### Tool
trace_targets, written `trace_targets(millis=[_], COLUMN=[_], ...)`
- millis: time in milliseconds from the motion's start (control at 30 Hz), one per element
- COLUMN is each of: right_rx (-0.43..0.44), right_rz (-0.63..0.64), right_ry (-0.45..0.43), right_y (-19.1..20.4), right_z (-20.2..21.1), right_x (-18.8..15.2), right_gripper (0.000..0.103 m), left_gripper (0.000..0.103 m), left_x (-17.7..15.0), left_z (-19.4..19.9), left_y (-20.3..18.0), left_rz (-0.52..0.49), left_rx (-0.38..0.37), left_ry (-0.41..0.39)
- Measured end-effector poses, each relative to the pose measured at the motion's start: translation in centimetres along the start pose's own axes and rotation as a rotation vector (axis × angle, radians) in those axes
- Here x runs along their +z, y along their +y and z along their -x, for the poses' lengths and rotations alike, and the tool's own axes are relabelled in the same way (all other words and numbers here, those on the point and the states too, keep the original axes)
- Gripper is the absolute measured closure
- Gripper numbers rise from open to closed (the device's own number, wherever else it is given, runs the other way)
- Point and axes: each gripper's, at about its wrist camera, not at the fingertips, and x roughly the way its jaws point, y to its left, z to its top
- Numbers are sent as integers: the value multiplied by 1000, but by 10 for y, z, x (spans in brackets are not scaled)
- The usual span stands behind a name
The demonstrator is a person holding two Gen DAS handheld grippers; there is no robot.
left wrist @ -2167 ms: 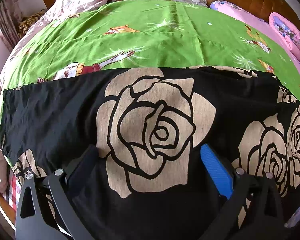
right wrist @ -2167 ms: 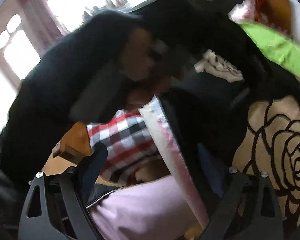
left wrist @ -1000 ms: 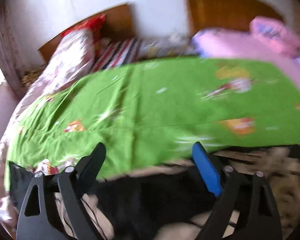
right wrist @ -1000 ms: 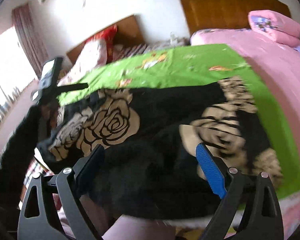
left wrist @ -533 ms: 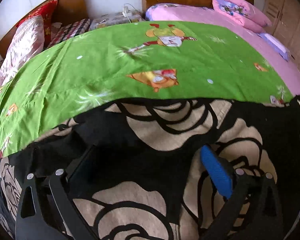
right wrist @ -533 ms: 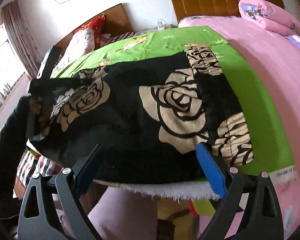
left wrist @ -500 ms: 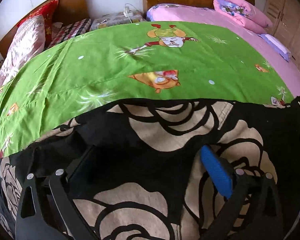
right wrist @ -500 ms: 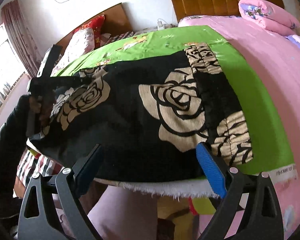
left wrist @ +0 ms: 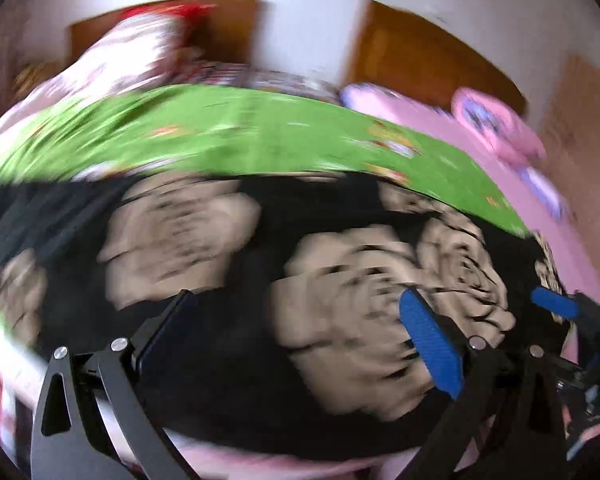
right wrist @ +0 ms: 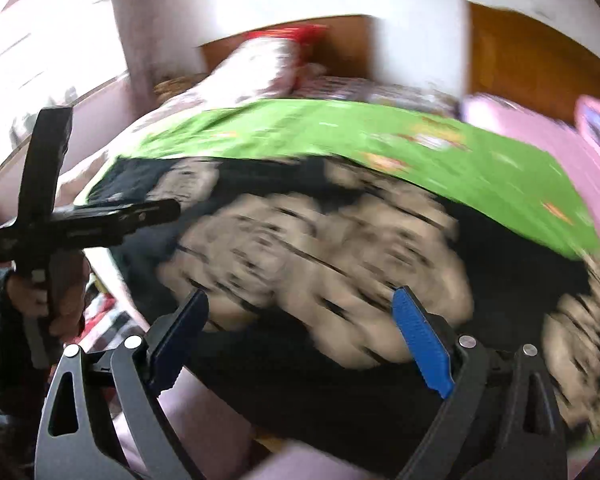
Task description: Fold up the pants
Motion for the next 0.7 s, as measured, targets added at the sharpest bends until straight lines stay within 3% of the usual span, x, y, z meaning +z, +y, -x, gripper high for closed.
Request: trace_targets(millis=[133, 233, 367, 500, 700], right_rx=[104, 125, 157, 158, 140], right_rz=[132, 245, 267, 223, 167], right_ry=[-7, 6, -4, 21, 49], right_y=[70, 122, 151, 141, 127], right_z=[-40, -67, -81, -90, -100], right_x=[31, 48, 60, 58, 57], right_gripper=[13, 13, 13, 13, 13], left_gripper=[2, 2, 7, 20, 30], left_x=[-14, -29, -45, -42, -28], left_z=[47, 69, 72, 60, 27], left_y=[112, 206, 300, 346, 361], left_rz=[254, 508, 772, 884, 927], left_rx=[3, 13, -85, -187, -139], left_ry=[-68, -101, -128, -157, -128])
